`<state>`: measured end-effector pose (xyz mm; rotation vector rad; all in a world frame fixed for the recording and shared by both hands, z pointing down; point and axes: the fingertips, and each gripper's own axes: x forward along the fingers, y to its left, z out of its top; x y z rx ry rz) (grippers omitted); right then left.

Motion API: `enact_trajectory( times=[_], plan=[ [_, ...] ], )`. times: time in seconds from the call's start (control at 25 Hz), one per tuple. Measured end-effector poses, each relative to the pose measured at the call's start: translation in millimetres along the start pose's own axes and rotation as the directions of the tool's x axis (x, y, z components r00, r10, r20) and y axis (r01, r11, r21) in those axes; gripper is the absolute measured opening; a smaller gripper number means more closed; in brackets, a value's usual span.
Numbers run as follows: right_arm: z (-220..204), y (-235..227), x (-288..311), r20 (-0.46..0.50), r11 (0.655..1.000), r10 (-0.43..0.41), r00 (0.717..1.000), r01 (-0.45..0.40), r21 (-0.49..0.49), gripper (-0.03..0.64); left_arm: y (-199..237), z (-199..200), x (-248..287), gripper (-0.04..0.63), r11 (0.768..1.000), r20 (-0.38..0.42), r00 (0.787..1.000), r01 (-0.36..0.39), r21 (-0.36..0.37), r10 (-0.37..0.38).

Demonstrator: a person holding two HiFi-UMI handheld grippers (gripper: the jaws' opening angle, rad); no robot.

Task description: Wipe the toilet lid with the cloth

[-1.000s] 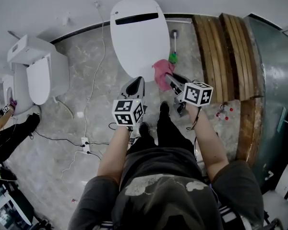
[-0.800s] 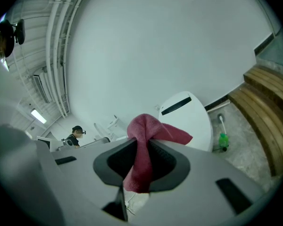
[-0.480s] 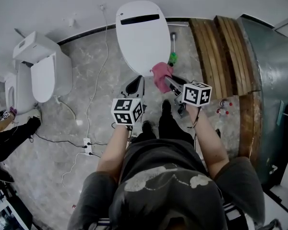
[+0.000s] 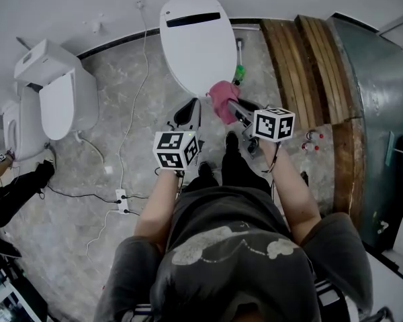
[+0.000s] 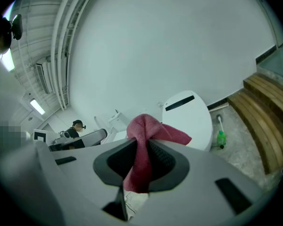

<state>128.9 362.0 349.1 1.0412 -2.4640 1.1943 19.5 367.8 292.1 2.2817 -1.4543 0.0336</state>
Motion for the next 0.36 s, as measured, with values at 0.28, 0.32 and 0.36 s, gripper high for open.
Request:
enact_trajectory(
  times=[0.28, 0.32, 0.36],
  plan=[
    [-10, 0, 1, -0.023, 1.0, 0.005, 1.0, -0.005, 0.0, 0.067, -2, -3, -2, 0.008, 1.0, -0.006, 1.0, 0.01, -0.004, -0.01],
    [-12, 0, 1, -0.024, 1.0, 0.004, 1.0, -0.004, 0.0, 0.067, -2, -4, -3, 0.008, 1.0, -0.007, 1.0, 0.01, -0.001, -0.01],
    [-14, -1, 2, -0.024, 1.0, 0.004, 1.0, -0.004, 0.001, 0.067, -2, -5, -4, 0.008, 1.0, -0.008, 1.0, 0.01, 0.002, -0.01]
  ],
)
